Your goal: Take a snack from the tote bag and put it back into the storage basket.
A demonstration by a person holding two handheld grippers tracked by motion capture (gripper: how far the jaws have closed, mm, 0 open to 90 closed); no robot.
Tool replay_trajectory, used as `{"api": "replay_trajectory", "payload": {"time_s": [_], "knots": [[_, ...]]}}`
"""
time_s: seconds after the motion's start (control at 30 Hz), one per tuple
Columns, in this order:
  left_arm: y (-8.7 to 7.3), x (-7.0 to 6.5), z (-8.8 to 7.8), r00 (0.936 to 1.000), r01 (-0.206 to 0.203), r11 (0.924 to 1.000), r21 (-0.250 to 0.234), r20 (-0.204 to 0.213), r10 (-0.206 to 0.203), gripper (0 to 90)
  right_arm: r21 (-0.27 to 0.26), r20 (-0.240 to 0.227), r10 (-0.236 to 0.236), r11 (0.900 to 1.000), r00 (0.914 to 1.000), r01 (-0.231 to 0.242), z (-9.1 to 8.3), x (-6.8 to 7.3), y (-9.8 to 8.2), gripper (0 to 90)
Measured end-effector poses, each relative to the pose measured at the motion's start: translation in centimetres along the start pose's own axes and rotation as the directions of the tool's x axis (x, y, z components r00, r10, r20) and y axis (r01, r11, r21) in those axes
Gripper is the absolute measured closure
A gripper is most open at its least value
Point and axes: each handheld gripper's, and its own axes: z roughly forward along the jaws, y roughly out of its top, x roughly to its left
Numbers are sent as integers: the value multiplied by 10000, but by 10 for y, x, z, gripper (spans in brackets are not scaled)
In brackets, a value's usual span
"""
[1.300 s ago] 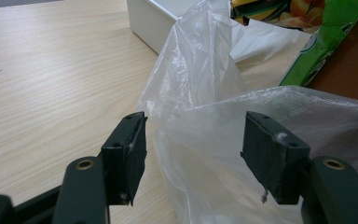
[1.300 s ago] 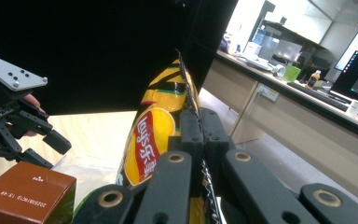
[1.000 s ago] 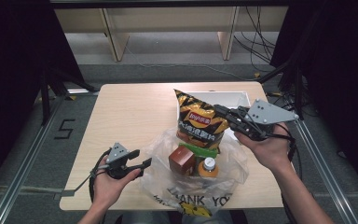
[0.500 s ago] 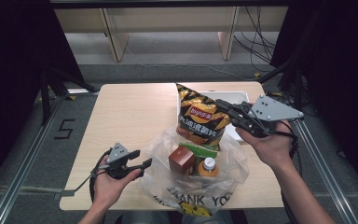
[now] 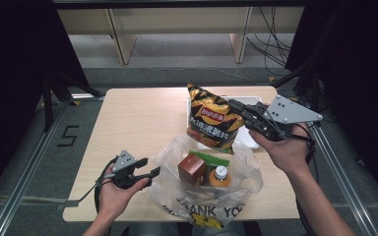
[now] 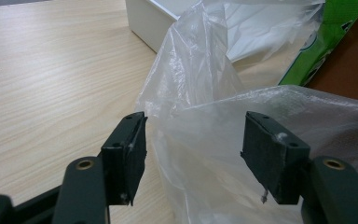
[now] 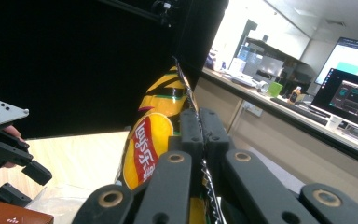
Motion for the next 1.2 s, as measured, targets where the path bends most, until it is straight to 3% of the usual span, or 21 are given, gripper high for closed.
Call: {"api": "replay_trajectory", "payload": {"time_s": [0.1, 0.13, 0.17, 0.2, 0.23, 0.27, 0.3, 0.4, 0.43, 0.63, 0.73, 0.83, 0.87, 0.93, 1.2], "knots": [[0, 0, 0, 10000, -96, 10000, 16, -5, 96, 393, -48, 104, 153, 9999, 9998, -152, -1, -1, 2, 900], [0, 0, 0, 9999, -104, 9999, 20, -15, 104, 393, -171, 105, -327, 9993, 9994, 328, -1, -5, 3, 900], [0, 0, 0, 9999, -104, 9999, 22, -8, 104, 393, -166, 189, -209, 9996, 9996, 212, -1, -4, 4, 900], [0, 0, 0, 9999, -103, 9999, 19, -2, 103, 393, -293, 294, -444, 9985, 9986, 453, -1, -6, 5, 900], [0, 0, 0, 9999, -111, 9999, 20, -3, 111, 393, -122, 95, 138, 9998, 9999, -137, -2, -3, 5, 900], [0, 0, 0, 9999, -111, 9999, 16, -1, 111, 393, -214, 210, -39, 9998, 9998, 44, -2, -4, 6, 900], [0, 0, 0, 9999, -112, 9999, 17, 0, 112, 393, -174, 256, 218, 9996, 9994, -214, -2, -3, 7, 900], [0, 0, 0, 9999, -125, 9999, 24, 4, 125, 393, -312, 123, 90, 9995, 9999, -86, -3, -4, 9, 900], [0, 0, 0, 9999, -125, 9999, 28, 2, 125, 393, -339, 30, 244, 9991, 9997, -243, -2, -3, 10, 900], [0, 0, 0, 9999, -131, 9999, 34, 4, 131, 393, -496, 95, 72, 9987, 9999, -67, 1, -2, 11, 900], [0, 0, 0, 9999, -119, 9999, 29, 9, 119, 393, -547, -35, 231, 9982, 9997, -232, 1, -1, 13, 900], [0, 0, 0, 9999, -120, 9999, 20, 11, 120, 393, -675, 103, 39, 9977, 9999, -32, 1, -2, 16, 900], [0, 0, 0, 9999, -124, 9999, 23, 12, 124, 393, -620, 84, 260, 9978, 9996, -254, 0, -1, 16, 900], [0, 0, 0, 9999, -124, 9999, 19, 8, 124, 393, -691, 142, 12, 9976, 9999, -2, 0, -4, 17, 900], [0, 0, -1, 10000, -23, 10000, 22, 23, 23, 392, -622, 368, 162, 9980, 9992, -139, -2, -9, 16, 900]]}}
